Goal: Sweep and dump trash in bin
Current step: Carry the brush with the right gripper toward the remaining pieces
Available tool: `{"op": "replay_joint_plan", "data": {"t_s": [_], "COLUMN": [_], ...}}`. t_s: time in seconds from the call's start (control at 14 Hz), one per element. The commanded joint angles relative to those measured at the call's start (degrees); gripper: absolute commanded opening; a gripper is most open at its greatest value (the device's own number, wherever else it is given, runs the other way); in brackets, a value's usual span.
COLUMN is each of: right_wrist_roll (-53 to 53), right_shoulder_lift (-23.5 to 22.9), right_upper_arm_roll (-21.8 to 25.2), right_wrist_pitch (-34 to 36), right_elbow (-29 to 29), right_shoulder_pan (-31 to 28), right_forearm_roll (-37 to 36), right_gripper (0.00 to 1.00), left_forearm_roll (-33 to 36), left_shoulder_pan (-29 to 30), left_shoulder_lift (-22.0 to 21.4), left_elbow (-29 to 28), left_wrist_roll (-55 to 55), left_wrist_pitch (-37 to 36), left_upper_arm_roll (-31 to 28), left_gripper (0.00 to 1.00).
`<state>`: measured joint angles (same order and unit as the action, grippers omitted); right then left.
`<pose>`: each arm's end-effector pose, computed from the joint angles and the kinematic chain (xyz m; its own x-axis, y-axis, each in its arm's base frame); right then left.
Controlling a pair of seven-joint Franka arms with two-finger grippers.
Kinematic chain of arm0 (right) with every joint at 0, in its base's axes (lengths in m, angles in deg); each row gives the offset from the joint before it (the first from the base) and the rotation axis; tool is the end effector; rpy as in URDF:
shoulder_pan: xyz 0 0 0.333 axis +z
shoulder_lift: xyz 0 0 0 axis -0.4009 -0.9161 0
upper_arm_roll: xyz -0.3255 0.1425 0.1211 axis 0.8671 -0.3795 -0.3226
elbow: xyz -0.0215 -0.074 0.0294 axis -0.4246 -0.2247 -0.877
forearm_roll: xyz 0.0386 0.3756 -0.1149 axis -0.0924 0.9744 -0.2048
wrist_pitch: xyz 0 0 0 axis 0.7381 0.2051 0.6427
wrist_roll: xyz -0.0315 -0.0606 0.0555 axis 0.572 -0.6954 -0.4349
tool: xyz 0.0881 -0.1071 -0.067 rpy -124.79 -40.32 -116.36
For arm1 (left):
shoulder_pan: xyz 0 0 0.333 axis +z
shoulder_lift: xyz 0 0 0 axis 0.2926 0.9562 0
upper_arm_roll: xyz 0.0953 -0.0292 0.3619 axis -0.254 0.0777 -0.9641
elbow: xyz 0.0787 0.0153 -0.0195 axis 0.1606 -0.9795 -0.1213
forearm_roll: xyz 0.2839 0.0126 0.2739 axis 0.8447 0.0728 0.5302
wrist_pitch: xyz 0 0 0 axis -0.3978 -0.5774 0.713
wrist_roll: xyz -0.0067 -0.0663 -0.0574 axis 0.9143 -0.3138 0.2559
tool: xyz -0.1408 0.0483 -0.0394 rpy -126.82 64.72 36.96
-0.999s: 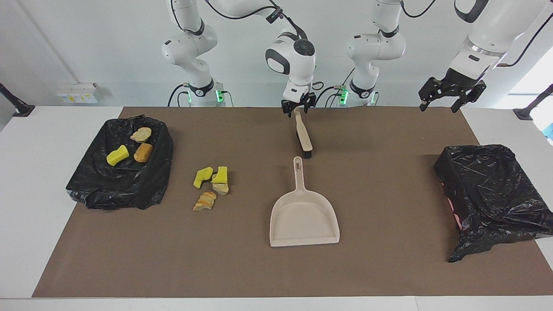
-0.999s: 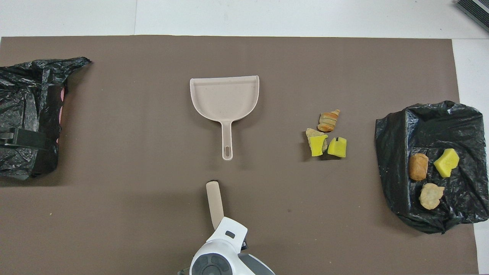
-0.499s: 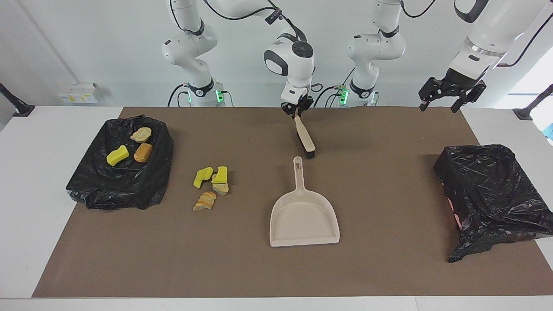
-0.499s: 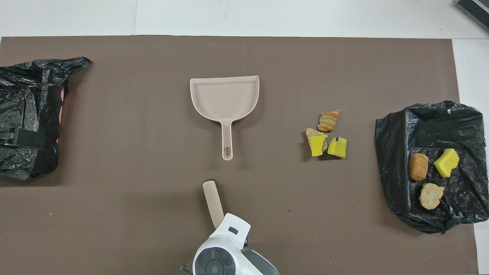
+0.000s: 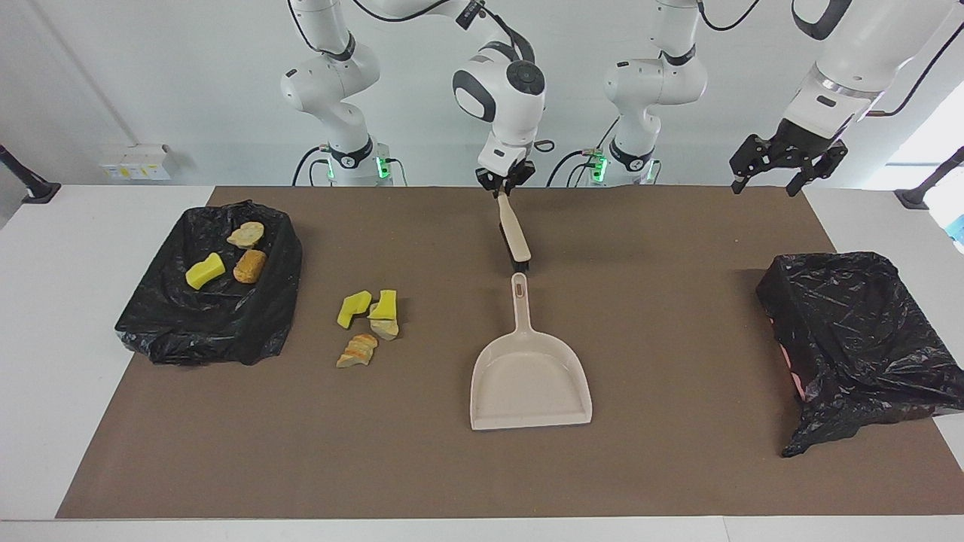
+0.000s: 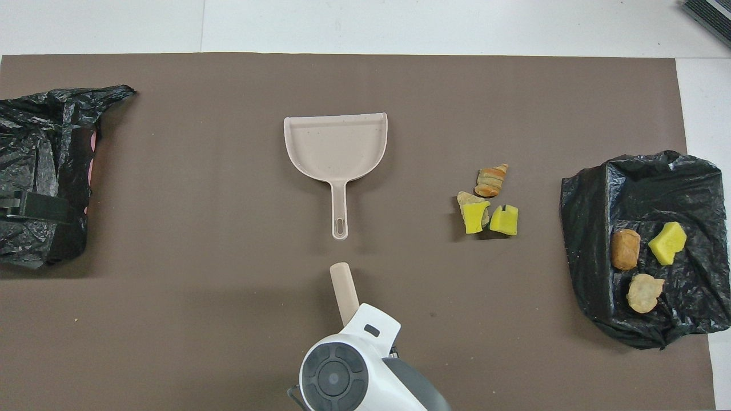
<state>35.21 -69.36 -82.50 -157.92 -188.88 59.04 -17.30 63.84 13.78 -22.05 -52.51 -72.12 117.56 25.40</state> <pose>0.3135 0.3919 0.4228 0.9493 0.2319 -0.2121 0.2485 -0.9671 0.0547 0.5119 -0.0166 0.6454 0.9956 -0.0936 0.0028 -0.0936 -0.9951 0.0319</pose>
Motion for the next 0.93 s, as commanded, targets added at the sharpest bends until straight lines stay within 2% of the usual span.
{"op": "replay_joint_plan", "data": {"t_s": [0.0, 0.14, 0.29, 0.64, 0.86], "right_wrist_roll": [-7.23, -13.12, -17.18, -21.04, -22.11], "right_shoulder_lift": [8.01, 9.87, 11.36, 10.58, 8.39], "right_upper_arm_roll": [-0.18, 0.0, 0.7, 0.53, 0.53], "right_wrist_pitch": [8.99, 15.59, 18.08, 12.82, 7.73], "right_elbow": [-1.07, 0.51, 1.39, -0.53, -1.68], "right_shoulder_pan": [-5.76, -10.51, -16.39, -31.87, -36.62], "right_forearm_roll": [0.86, 0.85, -0.28, -5.38, -12.05], "right_gripper": [0.0, 0.0, 0.0, 0.0, 0.0], "left_forearm_roll": [1.09, 1.09, 1.09, 1.09, 0.57], "left_shoulder_pan": [-0.02, -0.02, -0.02, -0.02, -0.54], "left_shoulder_lift": [-1.17, -1.17, -1.17, -1.17, -1.0], "left_elbow": [-1.2, -1.2, -1.2, -1.2, -1.11], "left_wrist_roll": [0.11, 0.11, 0.11, 0.11, 0.71], "left_wrist_pitch": [0.25, 0.25, 0.26, 0.25, 1.21], "left_upper_arm_roll": [0.01, 0.01, 0.01, 0.01, 0.1], "left_gripper": [1.0, 1.0, 1.0, 1.0, 1.0]}}
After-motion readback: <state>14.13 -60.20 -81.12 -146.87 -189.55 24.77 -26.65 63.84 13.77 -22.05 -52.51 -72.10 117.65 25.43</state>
